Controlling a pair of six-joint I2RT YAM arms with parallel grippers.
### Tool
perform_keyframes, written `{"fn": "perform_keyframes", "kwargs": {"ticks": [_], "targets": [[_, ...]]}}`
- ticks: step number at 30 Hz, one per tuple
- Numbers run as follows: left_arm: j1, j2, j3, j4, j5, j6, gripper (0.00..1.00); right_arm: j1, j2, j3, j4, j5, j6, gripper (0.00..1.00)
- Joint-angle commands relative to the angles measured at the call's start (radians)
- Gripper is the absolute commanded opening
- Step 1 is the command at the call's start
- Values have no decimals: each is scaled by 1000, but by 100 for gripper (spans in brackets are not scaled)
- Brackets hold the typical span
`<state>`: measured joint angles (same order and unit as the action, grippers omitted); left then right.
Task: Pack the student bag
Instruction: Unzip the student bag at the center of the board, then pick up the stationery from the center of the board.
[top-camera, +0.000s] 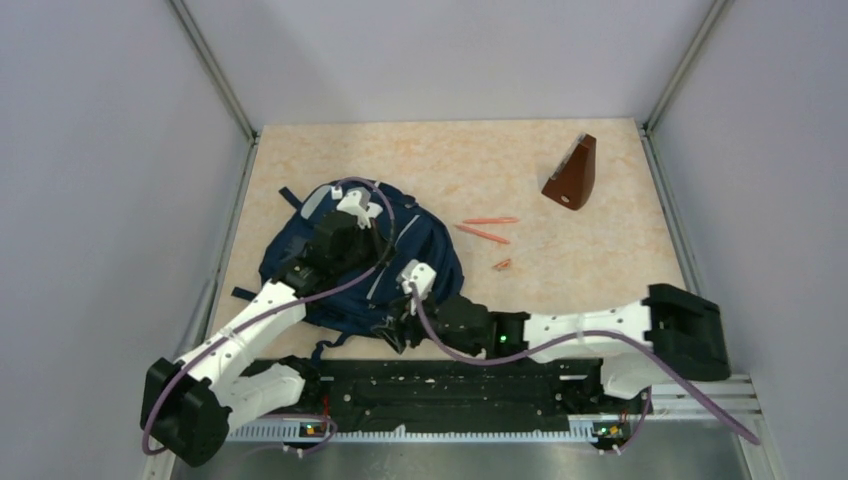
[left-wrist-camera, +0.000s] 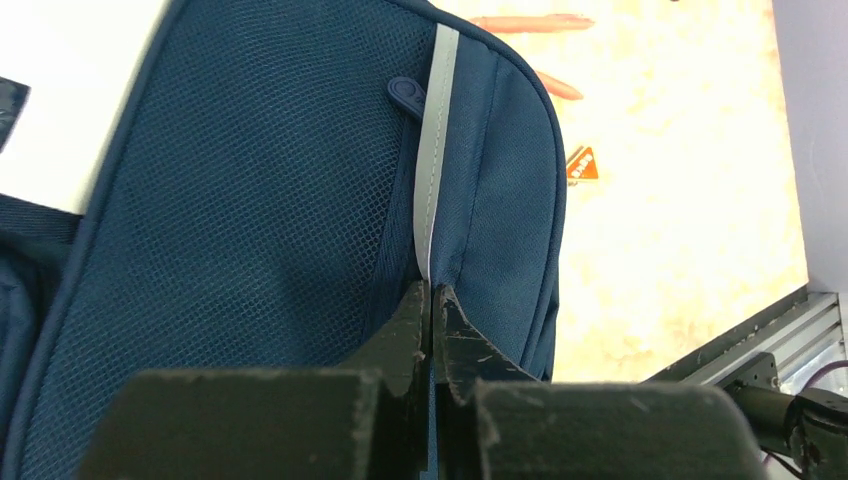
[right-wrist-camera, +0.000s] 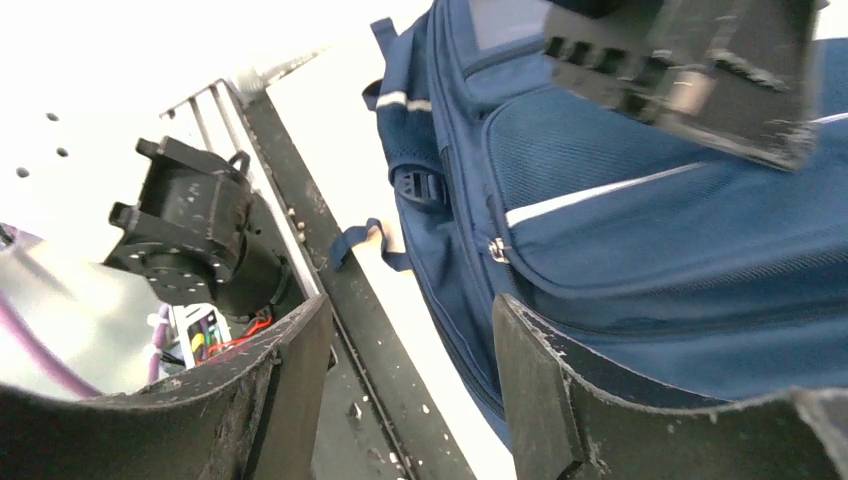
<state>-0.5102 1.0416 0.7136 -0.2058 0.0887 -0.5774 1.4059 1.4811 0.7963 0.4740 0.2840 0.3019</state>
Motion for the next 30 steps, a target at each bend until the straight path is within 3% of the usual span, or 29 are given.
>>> {"fn": "perform_keyframes", "kwargs": {"ticks": [1,8,12,21,30], "targets": [[30,-51,106,-4,19,-6,0,-36,-196,-47,-116,40,-41,60],[87,-15,216,-139,153,50,0,-229,-429,-137,-433,140,102,60],[136,16,262,-171,254,76,0,-300,-482,-202,-561,185,175,60],[175,35,260,-136,379,165,0,-301,-374,-264,-606,133,293,50],[176,-5,264,-209,268,266,0,-226,-150,-145,-610,127,351,45]]}}
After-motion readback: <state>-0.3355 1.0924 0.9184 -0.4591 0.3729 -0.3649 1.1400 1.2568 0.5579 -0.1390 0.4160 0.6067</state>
